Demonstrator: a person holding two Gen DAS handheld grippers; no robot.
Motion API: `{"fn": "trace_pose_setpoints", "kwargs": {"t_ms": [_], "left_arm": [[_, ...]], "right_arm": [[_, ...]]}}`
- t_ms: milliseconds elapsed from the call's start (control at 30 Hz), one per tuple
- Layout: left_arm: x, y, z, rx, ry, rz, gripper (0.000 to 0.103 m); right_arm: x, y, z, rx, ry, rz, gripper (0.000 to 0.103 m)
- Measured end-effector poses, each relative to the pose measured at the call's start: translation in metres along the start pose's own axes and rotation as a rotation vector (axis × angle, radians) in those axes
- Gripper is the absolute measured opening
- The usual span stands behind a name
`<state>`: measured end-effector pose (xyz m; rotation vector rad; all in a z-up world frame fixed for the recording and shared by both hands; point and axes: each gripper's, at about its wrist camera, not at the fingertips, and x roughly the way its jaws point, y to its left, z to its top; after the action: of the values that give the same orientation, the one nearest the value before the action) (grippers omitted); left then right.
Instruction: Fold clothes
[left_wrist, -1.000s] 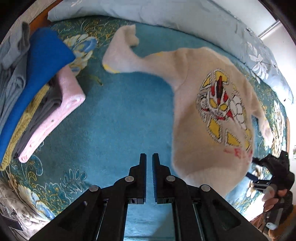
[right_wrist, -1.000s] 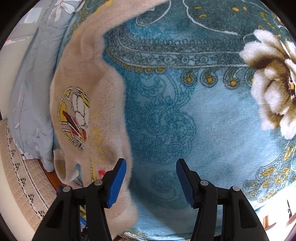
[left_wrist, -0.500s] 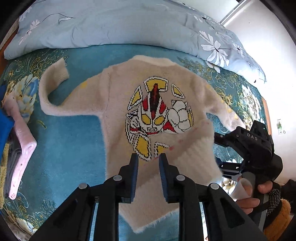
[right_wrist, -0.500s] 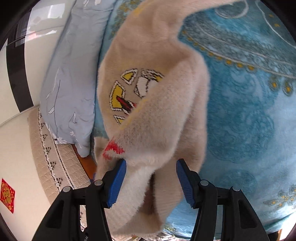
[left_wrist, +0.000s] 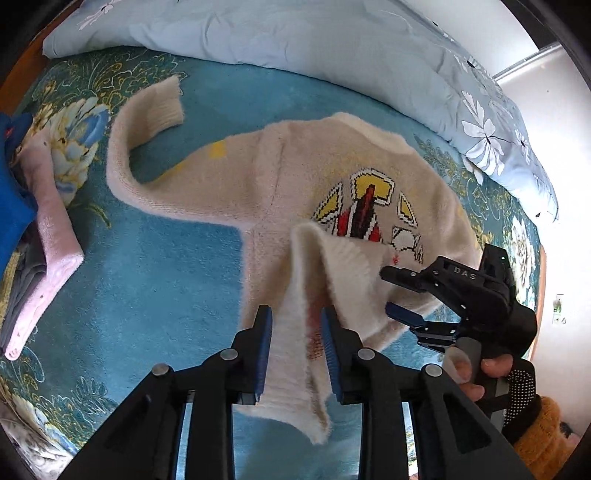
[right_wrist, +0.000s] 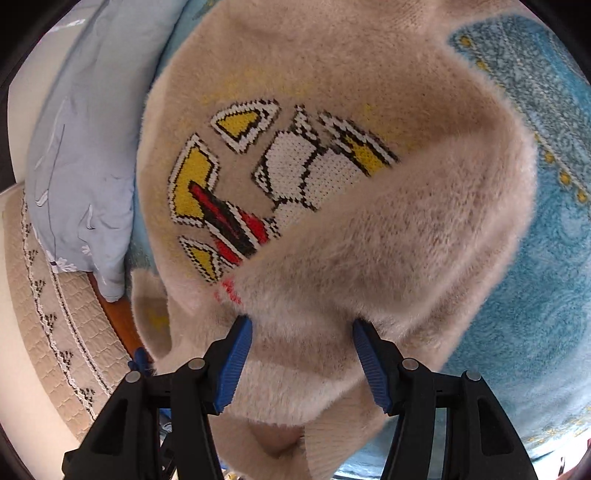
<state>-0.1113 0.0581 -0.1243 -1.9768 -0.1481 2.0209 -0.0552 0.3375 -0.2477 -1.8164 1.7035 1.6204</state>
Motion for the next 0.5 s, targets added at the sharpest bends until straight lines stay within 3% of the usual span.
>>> {"fn": "trace_pose_setpoints", "kwargs": {"t_ms": [100, 200, 400, 433, 467, 500], "left_arm": [[0.012, -0.01, 0.001, 0.0, 0.032, -0.038, 0.037], [0.038, -0.024, 0.002, 0.008, 0.125, -0.104, 0.042], [0.081, -0.046, -0.004, 0.049, 0.2, -0.071, 0.041], [0.087, -0.048, -0.005, 0.054, 0.208, -0.068, 0.034], [0.089, -0.051, -0.004, 0.059, 0.211, -0.066, 0.012], [0.088, -0.053, -0.003, 0.063, 0.204, -0.064, 0.004]], "right_arm": [[0.002, 0.001, 0.002, -0.001, 0.007, 0.006, 0.061], [-0.008, -0.007, -0.001, 0.005, -0.006, 0.067, 0.061], [-0.038, -0.039, -0.011, 0.048, -0.058, 0.115, 0.062], [-0.043, -0.045, -0.012, 0.058, -0.069, 0.125, 0.062], [-0.049, -0.047, -0.015, 0.068, -0.081, 0.133, 0.062], [-0.054, -0.053, -0.017, 0.077, -0.092, 0.138, 0.062]]}}
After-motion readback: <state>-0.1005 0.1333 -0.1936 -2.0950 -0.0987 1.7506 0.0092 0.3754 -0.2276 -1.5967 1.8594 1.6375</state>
